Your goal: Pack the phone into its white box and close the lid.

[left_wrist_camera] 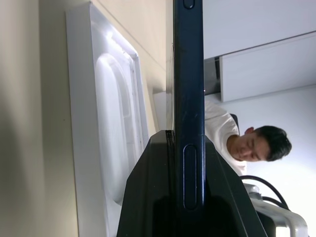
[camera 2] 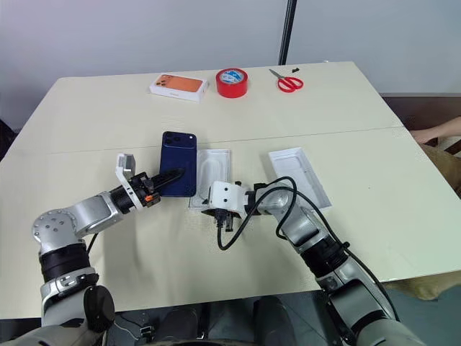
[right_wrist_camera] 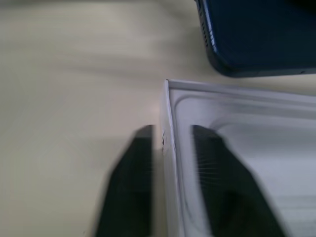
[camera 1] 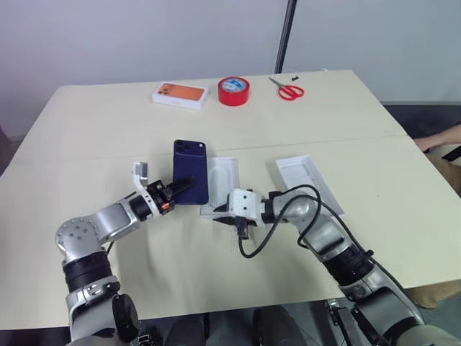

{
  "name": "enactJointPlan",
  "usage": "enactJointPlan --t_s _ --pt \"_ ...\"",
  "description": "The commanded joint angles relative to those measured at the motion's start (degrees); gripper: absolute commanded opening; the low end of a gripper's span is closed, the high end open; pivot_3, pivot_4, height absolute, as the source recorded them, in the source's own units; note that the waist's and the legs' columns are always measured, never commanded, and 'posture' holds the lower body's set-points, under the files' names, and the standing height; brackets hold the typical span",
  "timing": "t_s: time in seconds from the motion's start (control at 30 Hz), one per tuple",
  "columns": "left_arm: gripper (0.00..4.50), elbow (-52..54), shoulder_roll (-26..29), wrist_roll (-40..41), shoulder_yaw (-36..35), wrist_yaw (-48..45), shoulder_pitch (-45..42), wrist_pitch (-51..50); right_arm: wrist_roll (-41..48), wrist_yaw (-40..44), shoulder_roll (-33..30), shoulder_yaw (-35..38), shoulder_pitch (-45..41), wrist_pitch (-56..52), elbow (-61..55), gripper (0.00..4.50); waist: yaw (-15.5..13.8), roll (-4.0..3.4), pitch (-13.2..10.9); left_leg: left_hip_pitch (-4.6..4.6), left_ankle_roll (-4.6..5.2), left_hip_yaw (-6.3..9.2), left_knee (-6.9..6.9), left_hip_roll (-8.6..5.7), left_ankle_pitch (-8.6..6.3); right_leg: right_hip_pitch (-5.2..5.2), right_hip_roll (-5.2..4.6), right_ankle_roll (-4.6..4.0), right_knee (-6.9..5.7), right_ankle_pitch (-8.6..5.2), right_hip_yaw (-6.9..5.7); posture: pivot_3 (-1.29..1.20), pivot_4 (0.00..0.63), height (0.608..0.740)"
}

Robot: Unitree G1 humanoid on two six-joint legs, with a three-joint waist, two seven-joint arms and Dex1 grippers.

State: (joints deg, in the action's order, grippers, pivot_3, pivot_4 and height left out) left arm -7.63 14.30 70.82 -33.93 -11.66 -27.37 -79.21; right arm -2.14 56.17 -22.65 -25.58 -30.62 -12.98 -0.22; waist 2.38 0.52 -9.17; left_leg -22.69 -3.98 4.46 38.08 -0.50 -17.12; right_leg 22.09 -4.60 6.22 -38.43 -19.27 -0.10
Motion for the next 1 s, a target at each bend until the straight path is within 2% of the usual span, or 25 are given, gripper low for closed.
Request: enactJointPlan --t_s 0.03,0.1,0.2,0.37,0.43,0.5,0.67,0.7,1.0 --pt "0.00 2.6 -1.0 2.0 1.4 -0.2 0.4 1.4 3.4 1.2 -2.8 4.4 1.6 -0.8 -6.1 2.87 -0.1 0.00 0.0 0.00 0.00 0.00 0.00 0.00 0.00 -0.01 0.00 0.00 0.00 0.00 0.00 0.00 0.150 0.740" --pt "0.00 3.2 -1.8 0.9 3.0 -0.5 1.2 2.2 6.5 2.4 -5.1 7.5 3.5 -2.9 -9.4 3.78 -0.4 0.00 0.0 0.00 0.00 0.00 0.02 -0.03 0.00 -0.04 -0.05 0.00 0.02 0.00 0.00 0.00 0.150 0.740" --pt "0.00 2.8 -2.5 -0.2 4.7 -0.8 1.2 4.1 11.7 3.4 -8.7 13.1 6.0 -7.2 -13.2 3.78 -0.7 0.00 0.0 0.00 0.01 0.00 0.02 -0.02 0.00 -0.07 -0.02 0.00 0.05 0.00 0.00 0.00 0.150 0.740" --pt "0.00 1.1 -3.4 -0.4 7.2 -1.5 0.0 5.4 11.0 -0.3 -11.7 17.5 7.7 -7.5 -12.0 3.78 -1.3 0.00 0.0 0.07 0.01 -0.03 0.01 -0.04 -0.01 -0.13 -0.01 0.00 0.06 0.00 0.02 0.00 0.150 0.740" --pt "0.99 1.2 -3.3 -0.7 8.3 -2.3 -0.1 5.5 10.5 -1.5 -11.6 17.5 7.9 -7.5 -11.9 3.81 -1.4 0.01 0.0 0.07 0.01 -0.03 0.02 -0.07 -0.01 -0.14 0.01 0.00 0.06 0.00 0.01 0.00 0.150 0.740" --pt "1.77 0.8 -2.4 -1.5 8.9 -2.6 -0.4 5.9 10.2 -2.3 -11.1 16.7 8.6 -7.2 -12.4 3.81 -1.4 0.01 0.0 0.07 0.02 -0.03 0.02 -0.09 -0.01 -0.14 0.00 0.00 0.06 0.00 0.02 0.00 0.150 0.740" --pt "4.25 0.4 0.4 -3.6 11.2 -4.9 -1.4 6.5 9.1 -3.5 -10.7 14.5 9.1 -6.7 -12.6 3.81 -1.4 0.00 0.0 0.08 0.01 -0.03 0.02 -0.09 -0.01 -0.15 0.04 0.00 0.05 0.00 0.01 0.00 0.150 0.740" --pt "4.45 0.5 0.9 -4.0 11.6 -5.4 -1.5 6.7 9.0 -3.6 -10.7 14.2 9.0 -6.5 -12.5 3.81 -1.4 0.00 0.0 0.12 0.01 -0.03 0.02 -0.10 0.00 -0.19 0.03 0.00 0.05 0.00 0.01 0.00 0.150 0.740" --pt "4.45 3.8 4.3 -2.1 10.8 -6.1 -0.5 5.0 8.5 -4.4 -10.1 13.5 7.6 -4.8 -9.6 3.81 -1.4 0.00 0.0 0.19 0.01 -0.01 0.01 -0.06 -0.01 -0.28 0.03 0.00 0.09 0.00 0.01 0.00 0.150 0.740"
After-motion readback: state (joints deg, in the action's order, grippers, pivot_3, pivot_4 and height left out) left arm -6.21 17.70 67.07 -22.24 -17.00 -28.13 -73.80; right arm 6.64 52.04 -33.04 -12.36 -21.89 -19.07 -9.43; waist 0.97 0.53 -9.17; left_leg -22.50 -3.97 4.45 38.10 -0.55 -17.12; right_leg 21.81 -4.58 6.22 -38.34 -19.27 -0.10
